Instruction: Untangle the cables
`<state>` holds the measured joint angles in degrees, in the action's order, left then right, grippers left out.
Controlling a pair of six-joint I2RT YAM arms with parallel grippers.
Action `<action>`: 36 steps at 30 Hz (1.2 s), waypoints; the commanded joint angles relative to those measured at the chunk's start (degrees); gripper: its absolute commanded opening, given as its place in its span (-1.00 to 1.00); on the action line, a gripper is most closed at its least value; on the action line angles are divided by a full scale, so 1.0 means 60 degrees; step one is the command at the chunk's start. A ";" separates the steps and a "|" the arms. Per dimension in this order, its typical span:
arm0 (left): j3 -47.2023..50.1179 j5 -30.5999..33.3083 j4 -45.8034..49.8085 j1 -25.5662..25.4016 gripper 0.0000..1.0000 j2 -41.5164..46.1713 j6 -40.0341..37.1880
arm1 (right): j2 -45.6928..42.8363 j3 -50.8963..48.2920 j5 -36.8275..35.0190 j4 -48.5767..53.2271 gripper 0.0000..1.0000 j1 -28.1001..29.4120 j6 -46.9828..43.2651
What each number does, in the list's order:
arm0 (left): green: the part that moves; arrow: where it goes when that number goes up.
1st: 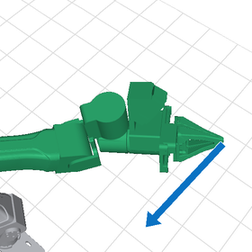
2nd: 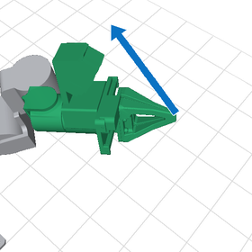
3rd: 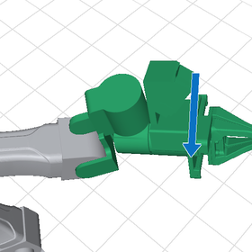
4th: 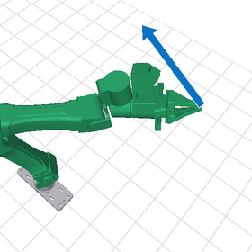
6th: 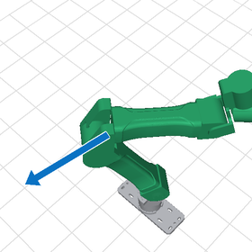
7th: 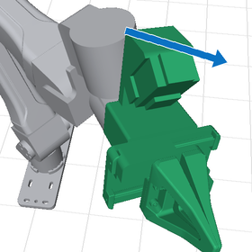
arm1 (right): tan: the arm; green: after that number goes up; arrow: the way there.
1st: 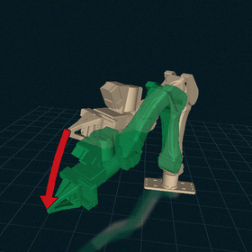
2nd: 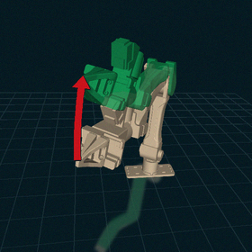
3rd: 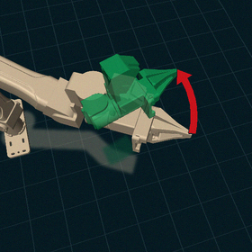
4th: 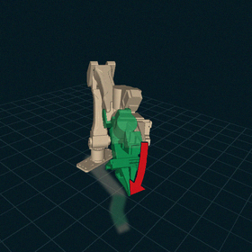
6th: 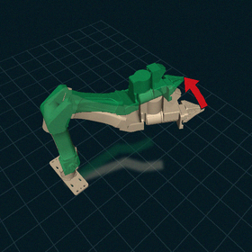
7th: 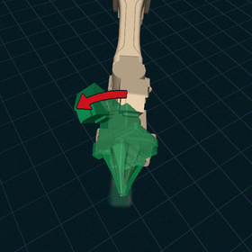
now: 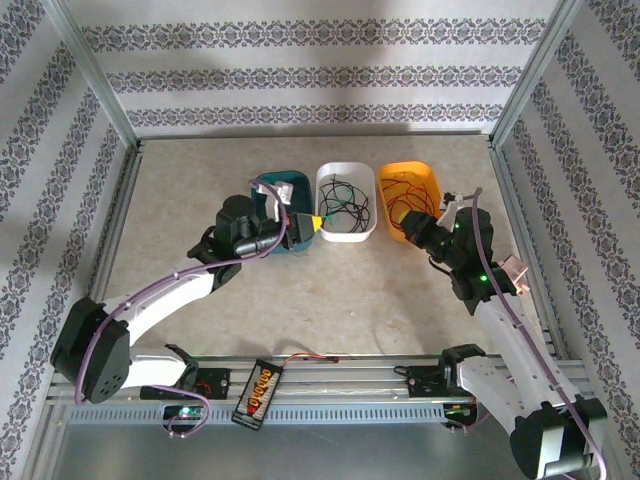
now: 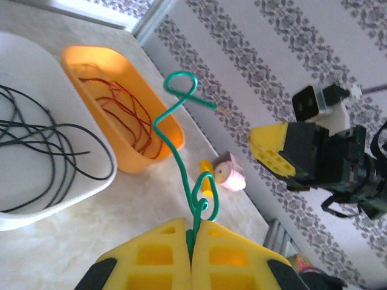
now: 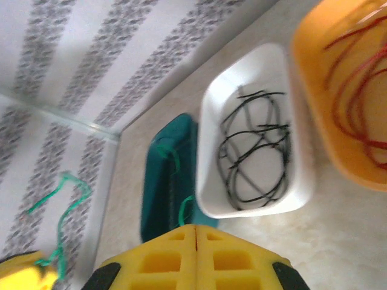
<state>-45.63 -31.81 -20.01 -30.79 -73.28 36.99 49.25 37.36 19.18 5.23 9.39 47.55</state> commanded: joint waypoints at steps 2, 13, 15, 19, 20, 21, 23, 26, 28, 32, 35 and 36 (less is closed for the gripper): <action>0.0275 0.0386 0.0670 -0.0029 -1.00 0.0384 -0.0438 | -0.0093 -0.0064 -0.0981 0.0381 -0.95 0.0017 -0.0148; 0.0386 0.2582 0.1181 0.0727 -1.00 0.0178 0.0308 | 0.0366 0.0097 -0.0061 0.0188 -0.64 0.0331 -0.0308; 0.0274 0.2911 0.1321 0.1114 -1.00 -0.0418 0.0533 | 0.0467 0.0137 -0.0126 0.0186 -0.61 0.0633 -0.0436; -0.0181 0.2584 0.0967 0.1987 -1.00 -0.2263 0.1034 | 0.0650 0.0287 -0.0241 0.0223 -0.60 0.1082 -0.0614; -0.0286 0.2520 0.0748 0.2073 -1.00 -0.2595 0.1054 | 0.0671 0.0316 -0.0230 0.0222 -0.59 0.1119 -0.0641; -0.0406 0.2510 0.0509 0.2109 -1.00 -0.2880 0.1066 | 0.0682 0.0333 -0.0190 0.0226 -0.59 0.1131 -0.0657; -0.0758 0.2480 0.0371 0.2122 -0.89 -0.3201 0.0975 | 0.0642 0.0364 -0.0139 0.0282 -0.55 0.1145 -0.0737; -0.1296 0.2575 0.0694 0.2102 -0.44 -0.3266 0.0665 | 0.0511 0.0323 -0.0213 0.0520 -0.46 0.1131 -0.0864; -0.1512 0.2621 0.0845 0.2112 0.04 -0.3074 0.0418 | 0.0420 0.0223 -0.0337 0.0610 -0.33 0.1124 -0.0894; -0.1812 0.2588 0.1354 0.2100 0.44 -0.2464 0.0034 | 0.0360 0.0018 -0.0506 0.0639 -0.13 0.1001 -0.0808; -0.1432 0.2909 0.1462 0.2106 0.66 -0.1578 -0.0068 | 0.0277 -0.0126 -0.0877 0.0686 -0.03 0.0794 -0.0819; -0.1190 0.3285 0.1620 0.2104 0.71 -0.1162 -0.0126 | 0.0206 -0.0187 -0.1111 0.0729 0.03 0.0725 -0.0868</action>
<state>-54.41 -15.46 -12.82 -18.15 -85.47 38.46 51.77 37.32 16.05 8.58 14.90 43.09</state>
